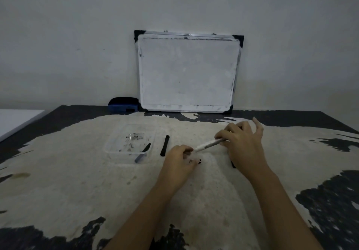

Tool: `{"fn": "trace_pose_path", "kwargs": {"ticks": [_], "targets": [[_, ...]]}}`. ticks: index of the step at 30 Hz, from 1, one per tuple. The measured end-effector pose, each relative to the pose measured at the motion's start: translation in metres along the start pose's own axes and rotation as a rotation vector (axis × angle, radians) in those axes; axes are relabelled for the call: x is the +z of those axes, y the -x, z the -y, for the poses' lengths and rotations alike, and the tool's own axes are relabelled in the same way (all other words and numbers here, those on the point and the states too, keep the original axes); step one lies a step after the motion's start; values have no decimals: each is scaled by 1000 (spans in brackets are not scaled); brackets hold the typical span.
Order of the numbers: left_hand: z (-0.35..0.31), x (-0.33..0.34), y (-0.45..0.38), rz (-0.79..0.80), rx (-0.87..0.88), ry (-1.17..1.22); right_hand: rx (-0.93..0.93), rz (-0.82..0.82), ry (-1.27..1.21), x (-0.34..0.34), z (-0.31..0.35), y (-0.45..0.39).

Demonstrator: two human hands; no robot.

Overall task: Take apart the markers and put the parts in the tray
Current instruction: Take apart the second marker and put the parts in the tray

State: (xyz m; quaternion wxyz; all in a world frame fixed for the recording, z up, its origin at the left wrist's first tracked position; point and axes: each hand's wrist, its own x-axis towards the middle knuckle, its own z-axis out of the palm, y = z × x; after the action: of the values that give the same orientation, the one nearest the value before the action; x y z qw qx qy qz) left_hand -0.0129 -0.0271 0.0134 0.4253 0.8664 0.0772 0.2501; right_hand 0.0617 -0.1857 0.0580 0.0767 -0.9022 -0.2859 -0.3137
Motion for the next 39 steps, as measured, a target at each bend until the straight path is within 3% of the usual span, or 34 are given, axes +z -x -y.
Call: {"fn": "trace_pose_path", "kwargs": {"ticks": [4, 13, 17, 20, 23, 27, 39], "targets": [[4, -1, -1, -22, -43, 35, -25, 128, -29, 0, 4, -1], [5, 0, 0, 22, -58, 63, -47, -14, 8, -2, 3, -2], [5, -2, -2, 14, -79, 110, -51, 35, 8, -2, 4, -2], [6, -2, -1, 16, -84, 118, -31, -46, 9, -2, 2, -2], [6, -3, -1, 14, -85, 129, -21, 38, 1, -2, 4, 0], [7, -2, -2, 19, -95, 130, -5, -80, 25, -2, 2, -1], [6, -1, -3, 41, -118, 135, -30, -90, 39, 3, 4, 0]]}}
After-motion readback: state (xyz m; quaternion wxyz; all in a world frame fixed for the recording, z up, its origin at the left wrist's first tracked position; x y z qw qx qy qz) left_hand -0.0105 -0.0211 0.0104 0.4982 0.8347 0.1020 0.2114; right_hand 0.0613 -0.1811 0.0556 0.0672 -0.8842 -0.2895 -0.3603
